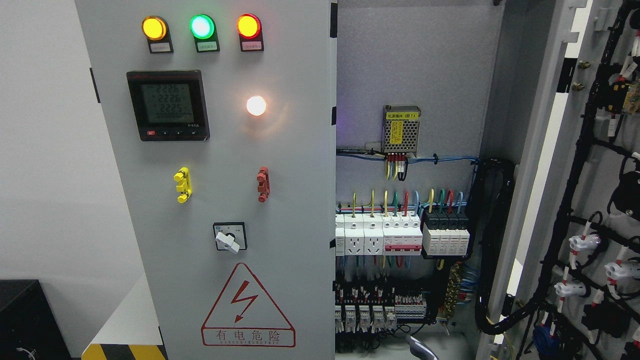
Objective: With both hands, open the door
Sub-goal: 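Raise the right hand up into the open cabinet toward the breakers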
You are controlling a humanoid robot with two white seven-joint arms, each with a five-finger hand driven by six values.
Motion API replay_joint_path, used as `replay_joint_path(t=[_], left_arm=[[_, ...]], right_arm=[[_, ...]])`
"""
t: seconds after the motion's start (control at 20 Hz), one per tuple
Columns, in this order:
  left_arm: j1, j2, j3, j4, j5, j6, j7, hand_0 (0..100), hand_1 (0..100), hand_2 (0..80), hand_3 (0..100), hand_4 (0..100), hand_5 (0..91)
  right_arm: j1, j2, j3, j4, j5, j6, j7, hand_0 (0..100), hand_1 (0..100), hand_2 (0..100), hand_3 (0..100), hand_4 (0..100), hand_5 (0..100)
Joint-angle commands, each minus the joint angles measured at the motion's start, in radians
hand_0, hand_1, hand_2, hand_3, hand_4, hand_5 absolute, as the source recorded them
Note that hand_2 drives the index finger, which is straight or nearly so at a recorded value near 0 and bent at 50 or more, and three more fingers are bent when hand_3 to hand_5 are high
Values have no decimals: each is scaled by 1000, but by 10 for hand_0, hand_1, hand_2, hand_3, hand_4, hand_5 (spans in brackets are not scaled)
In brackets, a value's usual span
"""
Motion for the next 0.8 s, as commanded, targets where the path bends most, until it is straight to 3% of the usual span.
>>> replay_joint_path(t=[0.0, 0.15, 0.5, 0.75], left_arm=[[7, -47, -82, -13, -3, 0, 1, 120, 556, 0, 0, 0, 0], [7, -47, -82, -13, -5, 0, -1, 120, 556, 0, 0, 0, 0], [7, -47, -83, -13, -3, 0, -1, 120, 556, 0, 0, 0, 0], [6, -47, -83, -13, -3, 0, -1, 120, 556, 0, 0, 0, 0]], right_arm=[[-135, 74, 23, 19, -3, 86, 0, 72, 138, 0, 0, 0, 0], [-207, 119, 24, 22, -2, 151, 0, 72, 138, 0, 0, 0, 0], [-333, 192, 26, 81, -2, 168, -1, 72, 138, 0, 0, 0, 0], [-380, 202, 21, 109, -2, 217, -1, 72, 138, 0, 0, 0, 0]])
